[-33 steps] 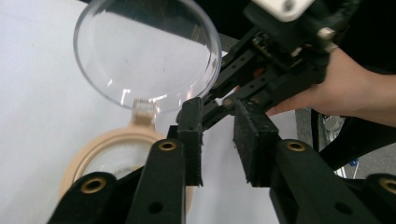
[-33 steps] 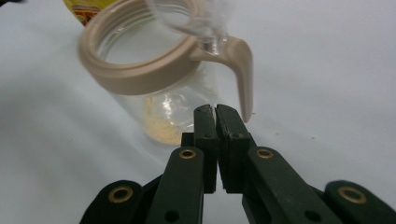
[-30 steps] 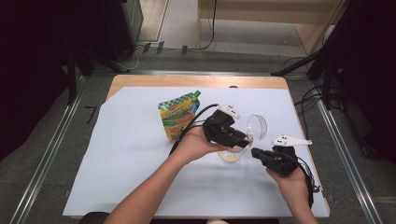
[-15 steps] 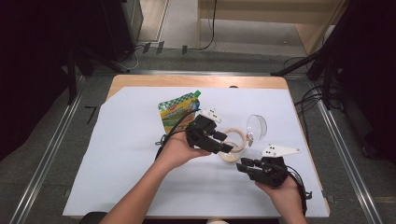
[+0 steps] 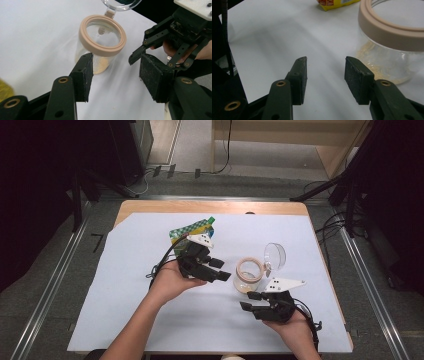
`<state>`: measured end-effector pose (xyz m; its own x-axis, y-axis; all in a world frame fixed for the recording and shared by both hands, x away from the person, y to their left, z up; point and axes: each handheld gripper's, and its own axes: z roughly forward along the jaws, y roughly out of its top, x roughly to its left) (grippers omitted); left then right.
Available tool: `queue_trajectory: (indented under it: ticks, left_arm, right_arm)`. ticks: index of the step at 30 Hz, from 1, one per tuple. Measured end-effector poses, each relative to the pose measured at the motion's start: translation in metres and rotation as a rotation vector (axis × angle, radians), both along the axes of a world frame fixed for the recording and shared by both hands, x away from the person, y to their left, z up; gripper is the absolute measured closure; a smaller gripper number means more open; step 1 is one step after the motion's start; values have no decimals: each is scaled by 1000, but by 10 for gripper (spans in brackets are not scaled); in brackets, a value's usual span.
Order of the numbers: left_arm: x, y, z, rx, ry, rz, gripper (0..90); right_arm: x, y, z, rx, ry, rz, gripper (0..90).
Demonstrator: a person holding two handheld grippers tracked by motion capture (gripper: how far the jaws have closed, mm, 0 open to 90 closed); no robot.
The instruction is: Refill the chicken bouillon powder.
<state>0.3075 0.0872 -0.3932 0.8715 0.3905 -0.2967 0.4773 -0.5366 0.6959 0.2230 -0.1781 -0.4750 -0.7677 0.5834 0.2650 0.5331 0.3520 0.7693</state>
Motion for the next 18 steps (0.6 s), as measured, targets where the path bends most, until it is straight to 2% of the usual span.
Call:
queue_trajectory:
  ticks: [4,9,18]
  left_arm:
    - [1,12,2,8,-11,23,458]
    - [2,31,5,-2,-12,56,458]
    - [2,53,10,15,-22,92,462]
  right_arm:
    - [1,5,-1,0,0,19,543]
    - [1,9,-3,-4,3,35,541]
    - [3,15,-4,-9,6,56,541]
